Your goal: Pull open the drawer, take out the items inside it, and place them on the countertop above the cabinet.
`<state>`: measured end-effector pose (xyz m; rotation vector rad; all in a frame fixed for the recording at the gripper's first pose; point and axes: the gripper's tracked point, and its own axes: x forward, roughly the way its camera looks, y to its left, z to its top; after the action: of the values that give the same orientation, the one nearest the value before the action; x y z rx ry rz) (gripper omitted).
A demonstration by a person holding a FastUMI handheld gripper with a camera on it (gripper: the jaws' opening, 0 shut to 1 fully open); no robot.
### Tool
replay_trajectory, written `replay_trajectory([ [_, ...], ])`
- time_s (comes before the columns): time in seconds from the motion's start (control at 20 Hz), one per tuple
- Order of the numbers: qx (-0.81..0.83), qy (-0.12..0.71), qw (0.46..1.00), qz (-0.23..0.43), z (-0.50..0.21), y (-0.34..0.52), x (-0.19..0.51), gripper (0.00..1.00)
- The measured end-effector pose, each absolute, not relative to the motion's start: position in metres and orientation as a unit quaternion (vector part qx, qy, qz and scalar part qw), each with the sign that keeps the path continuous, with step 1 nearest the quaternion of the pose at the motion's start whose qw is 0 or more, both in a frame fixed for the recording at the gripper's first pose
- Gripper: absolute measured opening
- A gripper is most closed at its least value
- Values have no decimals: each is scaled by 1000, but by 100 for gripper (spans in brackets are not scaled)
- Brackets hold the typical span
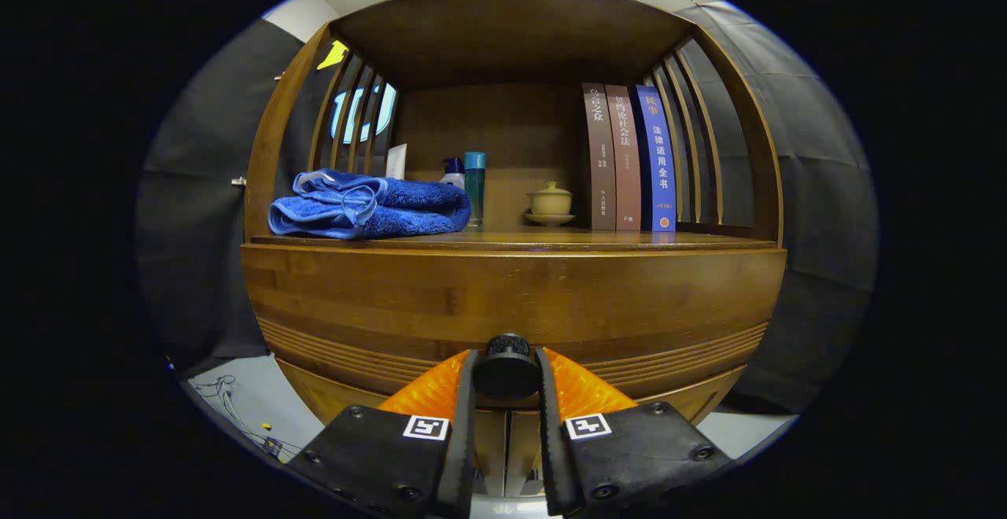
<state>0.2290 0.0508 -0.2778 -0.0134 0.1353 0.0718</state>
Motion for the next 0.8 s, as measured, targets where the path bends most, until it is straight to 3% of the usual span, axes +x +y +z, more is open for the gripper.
replay_trajectory([
  [0.15, -1, 68, 997, 40, -276, 49, 213, 33],
  [0.8, -3, 70, 997, 39, -268, 40, 96, 32],
])
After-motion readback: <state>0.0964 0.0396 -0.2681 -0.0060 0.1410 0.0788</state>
